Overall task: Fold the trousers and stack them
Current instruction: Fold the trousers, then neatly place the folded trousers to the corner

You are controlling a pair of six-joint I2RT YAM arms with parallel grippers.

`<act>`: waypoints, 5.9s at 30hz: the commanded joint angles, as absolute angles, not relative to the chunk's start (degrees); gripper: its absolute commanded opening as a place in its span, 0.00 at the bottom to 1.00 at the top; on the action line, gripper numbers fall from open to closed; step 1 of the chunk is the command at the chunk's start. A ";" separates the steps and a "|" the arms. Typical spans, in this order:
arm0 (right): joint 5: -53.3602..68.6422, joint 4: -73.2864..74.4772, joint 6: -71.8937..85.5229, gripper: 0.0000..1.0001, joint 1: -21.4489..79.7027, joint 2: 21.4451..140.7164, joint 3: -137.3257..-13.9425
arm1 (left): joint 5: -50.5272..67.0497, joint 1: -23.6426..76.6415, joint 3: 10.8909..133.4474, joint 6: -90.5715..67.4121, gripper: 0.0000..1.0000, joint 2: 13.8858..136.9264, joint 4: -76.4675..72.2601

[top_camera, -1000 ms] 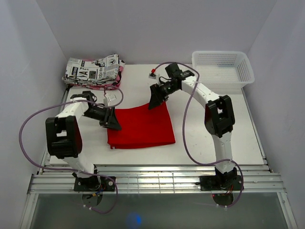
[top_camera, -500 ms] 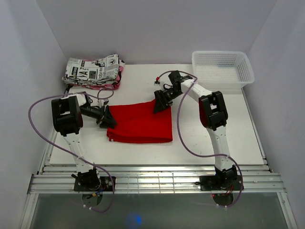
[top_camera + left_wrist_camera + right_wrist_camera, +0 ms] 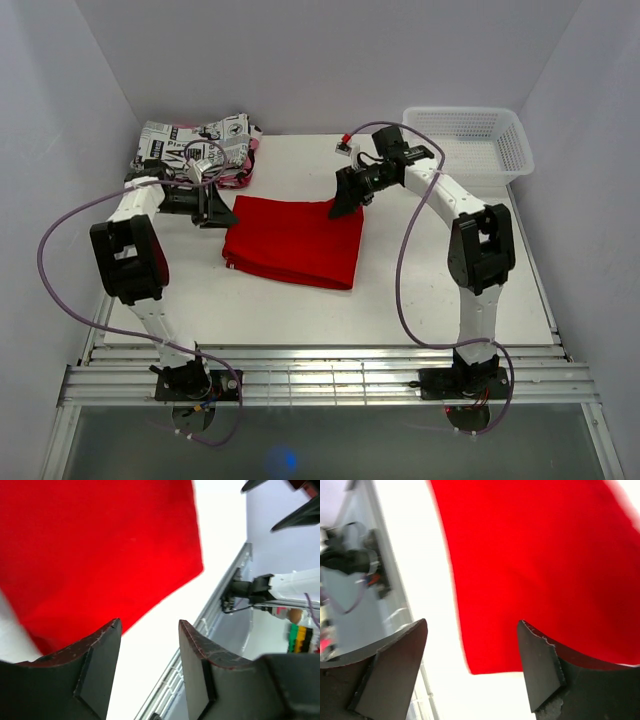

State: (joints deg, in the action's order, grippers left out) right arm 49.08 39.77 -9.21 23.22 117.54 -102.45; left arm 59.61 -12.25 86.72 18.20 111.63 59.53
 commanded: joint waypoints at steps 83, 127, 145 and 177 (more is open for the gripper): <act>9.57 26.19 -30.32 0.82 56.68 117.59 -104.33 | 56.51 -34.89 66.74 -6.49 0.98 77.71 43.51; 12.56 13.71 -8.45 0.08 59.42 127.79 -102.74 | 32.00 -17.76 26.81 -56.86 0.98 73.65 1.94; 18.81 13.62 0.95 0.08 57.04 130.25 -107.14 | 23.64 -8.17 27.06 -67.24 0.98 86.48 -16.60; 27.25 12.83 4.74 0.24 54.76 127.10 -106.00 | 28.12 -5.36 35.94 -51.53 0.00 95.37 -20.92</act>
